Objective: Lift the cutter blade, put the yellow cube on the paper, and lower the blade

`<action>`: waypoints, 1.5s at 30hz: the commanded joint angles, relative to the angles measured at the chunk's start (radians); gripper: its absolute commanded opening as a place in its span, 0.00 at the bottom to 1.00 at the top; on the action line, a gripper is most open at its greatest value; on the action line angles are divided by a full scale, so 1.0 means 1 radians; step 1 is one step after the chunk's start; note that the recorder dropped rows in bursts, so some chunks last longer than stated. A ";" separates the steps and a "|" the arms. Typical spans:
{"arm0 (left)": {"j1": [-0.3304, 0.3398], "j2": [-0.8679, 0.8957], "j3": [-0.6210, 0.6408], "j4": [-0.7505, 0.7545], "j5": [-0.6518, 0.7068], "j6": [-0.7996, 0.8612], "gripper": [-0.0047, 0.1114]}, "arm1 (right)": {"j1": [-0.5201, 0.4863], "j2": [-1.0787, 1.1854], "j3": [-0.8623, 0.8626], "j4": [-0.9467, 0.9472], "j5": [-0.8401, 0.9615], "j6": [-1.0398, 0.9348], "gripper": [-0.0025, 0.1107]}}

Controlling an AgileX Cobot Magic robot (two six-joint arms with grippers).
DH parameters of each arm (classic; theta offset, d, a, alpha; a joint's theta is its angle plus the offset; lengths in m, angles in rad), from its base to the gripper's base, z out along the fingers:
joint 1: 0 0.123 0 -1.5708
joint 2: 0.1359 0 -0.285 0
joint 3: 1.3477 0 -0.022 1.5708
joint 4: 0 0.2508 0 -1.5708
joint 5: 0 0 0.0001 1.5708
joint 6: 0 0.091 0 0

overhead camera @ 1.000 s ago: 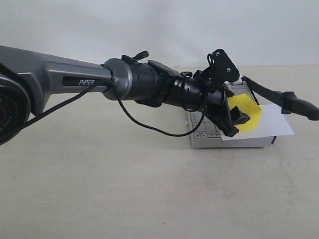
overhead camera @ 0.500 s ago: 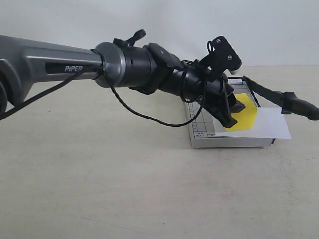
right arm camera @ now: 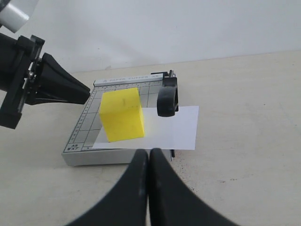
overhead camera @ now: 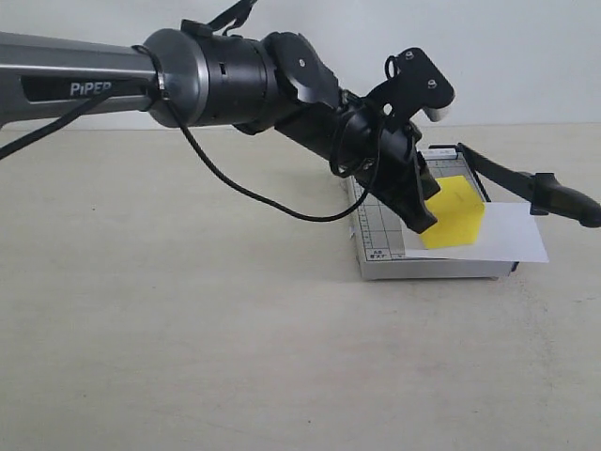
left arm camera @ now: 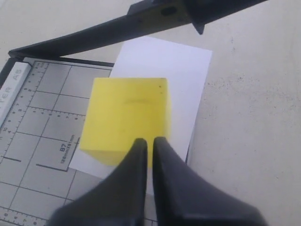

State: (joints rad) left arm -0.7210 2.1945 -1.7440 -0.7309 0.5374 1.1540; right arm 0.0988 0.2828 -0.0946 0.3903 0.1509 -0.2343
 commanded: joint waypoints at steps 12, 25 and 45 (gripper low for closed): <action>0.022 -0.108 -0.007 0.119 0.178 -0.203 0.08 | 0.001 -0.003 0.004 -0.001 -0.007 -0.006 0.02; 0.050 -0.223 0.060 0.081 0.396 -0.305 0.08 | 0.001 -0.003 0.004 -0.001 -0.007 -0.006 0.02; -0.144 -0.391 0.200 0.679 -0.008 -0.895 0.08 | 0.001 -0.003 0.004 -0.001 -0.007 -0.006 0.02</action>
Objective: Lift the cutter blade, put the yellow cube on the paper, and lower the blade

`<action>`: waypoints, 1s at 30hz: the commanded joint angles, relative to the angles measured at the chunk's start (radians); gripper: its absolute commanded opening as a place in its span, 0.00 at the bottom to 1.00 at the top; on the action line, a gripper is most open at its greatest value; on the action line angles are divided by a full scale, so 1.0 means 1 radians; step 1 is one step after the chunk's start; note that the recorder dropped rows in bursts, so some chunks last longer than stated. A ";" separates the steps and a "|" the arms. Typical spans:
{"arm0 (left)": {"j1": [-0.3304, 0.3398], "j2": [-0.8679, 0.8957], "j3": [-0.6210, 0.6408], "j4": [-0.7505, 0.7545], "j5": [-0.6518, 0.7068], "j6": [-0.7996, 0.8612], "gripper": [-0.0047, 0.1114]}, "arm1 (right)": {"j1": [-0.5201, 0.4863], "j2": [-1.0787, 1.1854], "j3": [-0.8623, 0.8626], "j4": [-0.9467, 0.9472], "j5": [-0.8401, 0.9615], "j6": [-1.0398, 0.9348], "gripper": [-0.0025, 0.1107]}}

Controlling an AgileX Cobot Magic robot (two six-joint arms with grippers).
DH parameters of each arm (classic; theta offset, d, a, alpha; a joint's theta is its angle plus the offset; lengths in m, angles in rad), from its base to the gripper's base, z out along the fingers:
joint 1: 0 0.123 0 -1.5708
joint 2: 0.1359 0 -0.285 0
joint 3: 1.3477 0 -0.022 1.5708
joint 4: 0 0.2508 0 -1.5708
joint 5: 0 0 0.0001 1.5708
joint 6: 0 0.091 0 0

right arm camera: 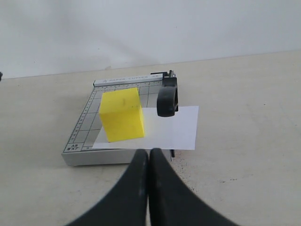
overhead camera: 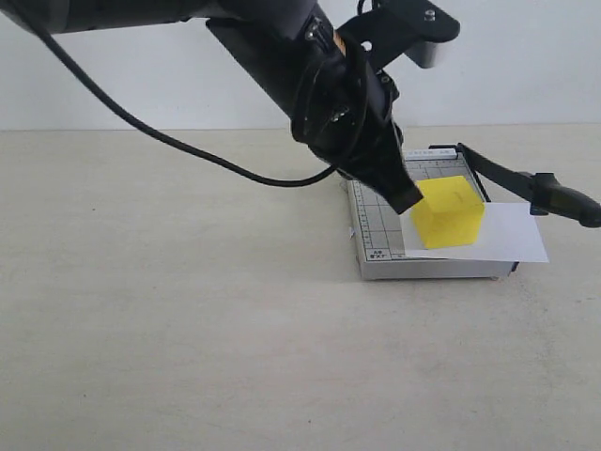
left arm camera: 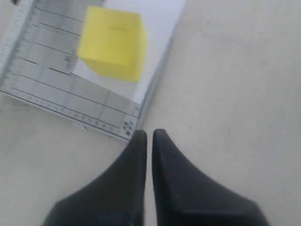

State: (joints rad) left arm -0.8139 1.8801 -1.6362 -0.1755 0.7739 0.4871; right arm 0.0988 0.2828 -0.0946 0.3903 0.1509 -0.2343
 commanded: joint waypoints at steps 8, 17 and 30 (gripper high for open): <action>-0.145 -0.236 0.384 0.467 -0.760 -0.753 0.08 | 0.001 -0.003 0.004 -0.001 -0.007 -0.006 0.02; -0.172 -0.380 0.671 0.473 -0.924 -0.767 0.08 | 0.001 -0.003 0.004 -0.001 -0.005 -0.006 0.02; -0.172 -0.641 1.050 0.395 -1.097 -0.583 0.08 | 0.001 -0.003 0.004 -0.001 -0.005 -0.006 0.02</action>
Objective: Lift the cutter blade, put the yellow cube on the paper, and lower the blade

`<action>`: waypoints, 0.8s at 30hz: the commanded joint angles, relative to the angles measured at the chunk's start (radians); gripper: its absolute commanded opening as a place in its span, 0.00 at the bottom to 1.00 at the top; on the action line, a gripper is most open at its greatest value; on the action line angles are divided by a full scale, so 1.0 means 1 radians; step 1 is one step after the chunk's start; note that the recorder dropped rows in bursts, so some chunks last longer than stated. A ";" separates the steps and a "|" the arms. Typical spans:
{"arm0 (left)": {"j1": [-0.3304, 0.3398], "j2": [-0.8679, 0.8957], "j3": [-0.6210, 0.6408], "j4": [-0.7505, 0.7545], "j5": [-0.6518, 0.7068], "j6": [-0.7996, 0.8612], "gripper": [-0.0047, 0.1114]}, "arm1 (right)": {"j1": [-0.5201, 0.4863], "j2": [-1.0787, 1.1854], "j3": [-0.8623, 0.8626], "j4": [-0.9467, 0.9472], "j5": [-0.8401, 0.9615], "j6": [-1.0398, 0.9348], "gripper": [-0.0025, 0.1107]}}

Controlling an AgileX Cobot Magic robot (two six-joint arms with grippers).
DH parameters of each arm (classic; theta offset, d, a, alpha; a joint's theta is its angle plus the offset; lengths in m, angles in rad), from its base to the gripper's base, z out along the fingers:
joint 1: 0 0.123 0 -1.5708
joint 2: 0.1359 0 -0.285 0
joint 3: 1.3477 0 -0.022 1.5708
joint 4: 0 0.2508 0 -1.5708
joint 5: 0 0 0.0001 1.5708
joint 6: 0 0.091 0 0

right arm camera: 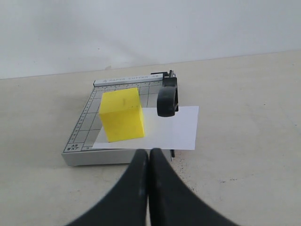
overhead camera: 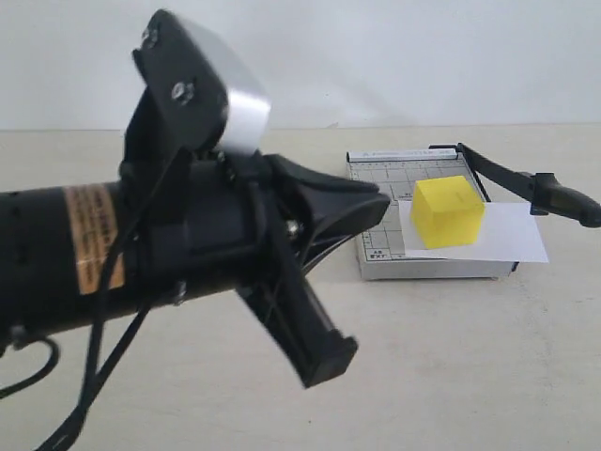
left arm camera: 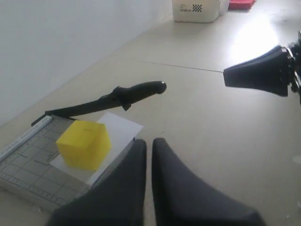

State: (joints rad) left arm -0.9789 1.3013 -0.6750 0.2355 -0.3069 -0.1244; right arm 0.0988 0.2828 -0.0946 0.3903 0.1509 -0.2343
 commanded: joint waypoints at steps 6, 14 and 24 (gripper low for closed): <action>-0.007 -0.166 0.233 -0.011 -0.192 0.028 0.08 | 0.001 -0.003 0.004 -0.001 -0.005 -0.006 0.02; -0.007 -0.361 0.403 -0.040 -0.199 0.028 0.08 | 0.001 -0.003 0.004 -0.001 -0.005 -0.006 0.02; -0.007 -0.599 0.646 -0.063 -0.228 0.028 0.08 | 0.001 -0.003 0.004 -0.001 -0.005 -0.006 0.02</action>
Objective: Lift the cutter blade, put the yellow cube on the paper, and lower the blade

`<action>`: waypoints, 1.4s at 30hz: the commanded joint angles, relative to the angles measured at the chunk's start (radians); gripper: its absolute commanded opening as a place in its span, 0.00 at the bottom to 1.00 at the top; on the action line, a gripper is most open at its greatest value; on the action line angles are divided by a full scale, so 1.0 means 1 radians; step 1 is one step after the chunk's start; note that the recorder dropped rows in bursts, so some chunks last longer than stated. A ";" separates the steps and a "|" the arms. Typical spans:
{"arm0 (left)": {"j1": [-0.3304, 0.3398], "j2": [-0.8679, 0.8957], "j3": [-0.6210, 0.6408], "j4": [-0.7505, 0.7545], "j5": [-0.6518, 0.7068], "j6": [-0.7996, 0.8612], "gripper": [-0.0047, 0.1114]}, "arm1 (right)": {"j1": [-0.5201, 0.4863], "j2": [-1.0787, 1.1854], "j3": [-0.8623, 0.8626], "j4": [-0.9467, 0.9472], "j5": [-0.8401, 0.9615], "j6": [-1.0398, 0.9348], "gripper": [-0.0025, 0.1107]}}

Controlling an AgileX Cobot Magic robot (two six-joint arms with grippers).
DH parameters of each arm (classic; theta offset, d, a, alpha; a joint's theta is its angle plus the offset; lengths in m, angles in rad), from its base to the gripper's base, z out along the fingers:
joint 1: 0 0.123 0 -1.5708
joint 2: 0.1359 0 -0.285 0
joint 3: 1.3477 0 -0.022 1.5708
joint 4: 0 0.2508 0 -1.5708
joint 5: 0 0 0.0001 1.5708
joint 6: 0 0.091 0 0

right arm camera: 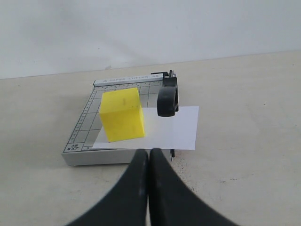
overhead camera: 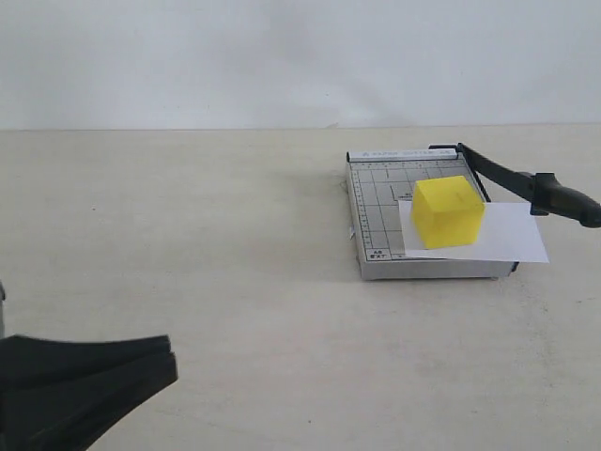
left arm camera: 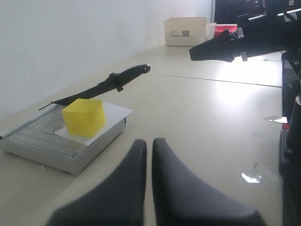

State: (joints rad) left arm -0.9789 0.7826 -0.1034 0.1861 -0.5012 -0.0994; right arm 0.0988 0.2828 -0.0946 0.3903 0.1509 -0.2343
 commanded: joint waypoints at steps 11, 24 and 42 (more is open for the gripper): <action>-0.007 -0.469 0.103 -0.014 0.264 0.004 0.08 | 0.001 -0.003 0.004 -0.001 -0.005 -0.006 0.02; 0.033 -0.747 0.103 -0.010 0.585 0.004 0.08 | 0.001 -0.003 0.004 -0.001 -0.005 -0.006 0.02; 0.358 -0.783 0.103 -0.014 0.739 0.004 0.08 | 0.001 -0.003 0.004 -0.001 -0.012 -0.006 0.02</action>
State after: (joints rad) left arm -0.6826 0.0038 -0.0038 0.1838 0.2296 -0.0994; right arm 0.0988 0.2828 -0.0946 0.3903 0.1509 -0.2343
